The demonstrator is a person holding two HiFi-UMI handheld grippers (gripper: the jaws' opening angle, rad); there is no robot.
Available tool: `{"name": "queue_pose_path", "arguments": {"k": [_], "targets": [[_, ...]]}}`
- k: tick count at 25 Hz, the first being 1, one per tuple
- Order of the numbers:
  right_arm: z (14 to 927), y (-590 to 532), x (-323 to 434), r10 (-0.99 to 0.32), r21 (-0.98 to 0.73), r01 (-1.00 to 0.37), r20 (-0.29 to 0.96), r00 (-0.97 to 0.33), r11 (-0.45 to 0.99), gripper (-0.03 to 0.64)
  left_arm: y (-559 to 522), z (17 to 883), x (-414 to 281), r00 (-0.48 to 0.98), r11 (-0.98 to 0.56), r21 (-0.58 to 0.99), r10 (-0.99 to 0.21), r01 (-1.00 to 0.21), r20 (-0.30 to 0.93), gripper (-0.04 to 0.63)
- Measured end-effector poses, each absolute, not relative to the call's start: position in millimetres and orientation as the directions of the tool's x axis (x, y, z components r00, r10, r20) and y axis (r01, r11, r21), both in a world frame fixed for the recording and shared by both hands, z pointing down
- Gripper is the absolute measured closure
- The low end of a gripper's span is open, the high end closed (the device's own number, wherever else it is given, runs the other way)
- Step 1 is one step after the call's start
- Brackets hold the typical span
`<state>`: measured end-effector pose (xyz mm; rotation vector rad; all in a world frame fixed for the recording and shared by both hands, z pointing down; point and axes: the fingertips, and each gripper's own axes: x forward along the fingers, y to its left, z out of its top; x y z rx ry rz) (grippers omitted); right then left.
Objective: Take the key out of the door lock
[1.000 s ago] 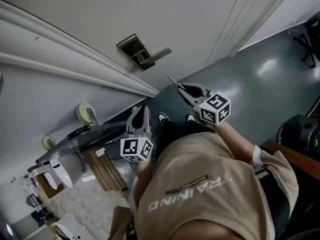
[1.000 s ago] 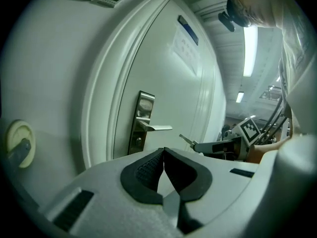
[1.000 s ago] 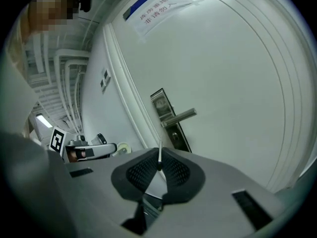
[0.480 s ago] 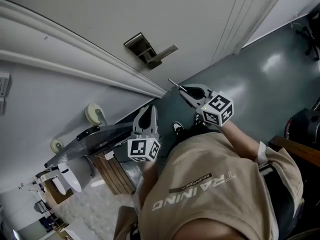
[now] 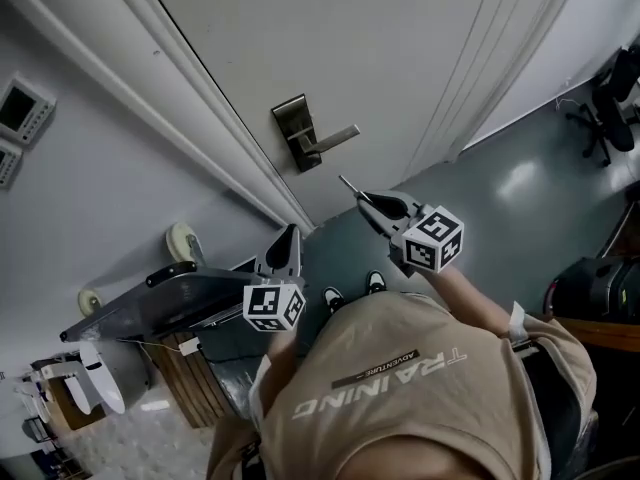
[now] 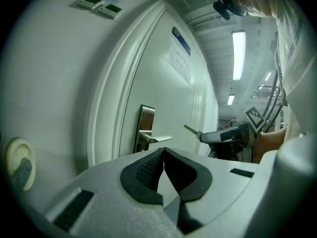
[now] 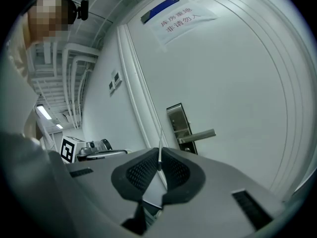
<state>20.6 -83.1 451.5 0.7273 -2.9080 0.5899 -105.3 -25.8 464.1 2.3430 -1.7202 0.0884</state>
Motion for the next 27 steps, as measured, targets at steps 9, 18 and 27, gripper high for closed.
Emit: {"name": "queue_pose_path", "arguments": {"k": [9, 18, 27], "targets": [[443, -68, 15, -0.431, -0.259, -0.465, 0.181, -0.884, 0.846, 0.589, -14, 440, -98, 0.334, -0.32, 0.109, -0.93, -0.941, 0.155, 0.586], [441, -62, 1, -0.415, -0.253, -0.444, 0.162, -0.895, 0.86, 0.589, 1, 452, -103, 0.319, -0.301, 0.12, -0.929, -0.946, 0.185, 0.586], [434, -71, -2, -0.449, -0.266, -0.465, 0.123, -0.885, 0.845, 0.589, -10, 449, -112, 0.326, -0.311, 0.11, -0.93, -0.944, 0.17, 0.586]]}}
